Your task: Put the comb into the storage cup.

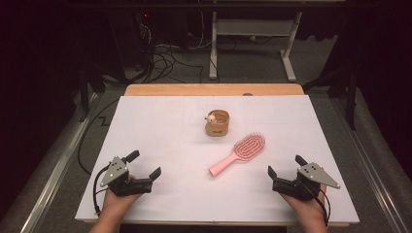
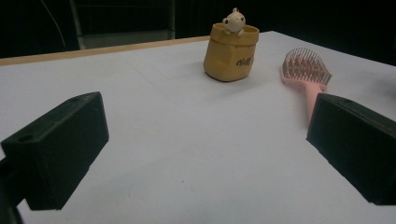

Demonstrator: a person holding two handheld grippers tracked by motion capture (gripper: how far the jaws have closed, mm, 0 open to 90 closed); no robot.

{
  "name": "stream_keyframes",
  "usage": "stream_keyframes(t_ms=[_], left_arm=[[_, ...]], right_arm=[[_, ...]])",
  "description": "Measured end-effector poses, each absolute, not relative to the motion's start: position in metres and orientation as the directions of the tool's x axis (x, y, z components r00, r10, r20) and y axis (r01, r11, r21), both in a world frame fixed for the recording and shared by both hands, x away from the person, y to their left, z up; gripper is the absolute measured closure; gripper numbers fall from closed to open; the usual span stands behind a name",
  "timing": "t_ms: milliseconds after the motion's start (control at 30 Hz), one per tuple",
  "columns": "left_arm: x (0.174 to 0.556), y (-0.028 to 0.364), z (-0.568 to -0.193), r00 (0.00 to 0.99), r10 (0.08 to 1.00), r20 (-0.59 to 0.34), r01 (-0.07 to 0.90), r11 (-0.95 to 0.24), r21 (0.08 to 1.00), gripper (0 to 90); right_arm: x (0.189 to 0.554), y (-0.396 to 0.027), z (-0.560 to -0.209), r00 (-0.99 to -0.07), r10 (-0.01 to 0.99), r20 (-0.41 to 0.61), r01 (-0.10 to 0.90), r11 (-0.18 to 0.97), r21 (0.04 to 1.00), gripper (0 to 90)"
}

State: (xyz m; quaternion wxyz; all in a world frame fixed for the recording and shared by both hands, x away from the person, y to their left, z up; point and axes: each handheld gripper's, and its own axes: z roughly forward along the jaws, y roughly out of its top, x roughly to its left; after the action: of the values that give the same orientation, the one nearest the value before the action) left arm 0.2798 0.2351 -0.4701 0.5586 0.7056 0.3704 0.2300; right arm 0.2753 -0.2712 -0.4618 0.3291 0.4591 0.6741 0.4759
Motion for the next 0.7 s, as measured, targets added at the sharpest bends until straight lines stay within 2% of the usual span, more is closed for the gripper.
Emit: stream_keyframes(t_ms=[533, 633, 700], left_arm=[[0.2810, 0.2347, -0.4712, 0.620, 0.781, -0.075, 0.270, -0.122, 0.955, 0.0], [0.2804, 0.2337, -0.4702, 0.620, 0.781, -0.076, 0.260, -0.113, 0.959, 0.0], [0.2807, 0.2334, -0.4700, 0.621, 0.780, -0.076, 0.262, -0.115, 0.958, 0.0]], right_arm=[[0.2769, -0.2684, -0.4615, -0.372, 0.928, -0.009, 0.316, 0.135, 0.939, 0.6], [0.2763, -0.2676, -0.4611, -0.378, 0.926, -0.015, 0.312, 0.142, 0.939, 1.8], [0.2751, -0.2668, -0.4595, -0.385, 0.923, -0.011, 0.306, 0.139, 0.942, 6.8]])
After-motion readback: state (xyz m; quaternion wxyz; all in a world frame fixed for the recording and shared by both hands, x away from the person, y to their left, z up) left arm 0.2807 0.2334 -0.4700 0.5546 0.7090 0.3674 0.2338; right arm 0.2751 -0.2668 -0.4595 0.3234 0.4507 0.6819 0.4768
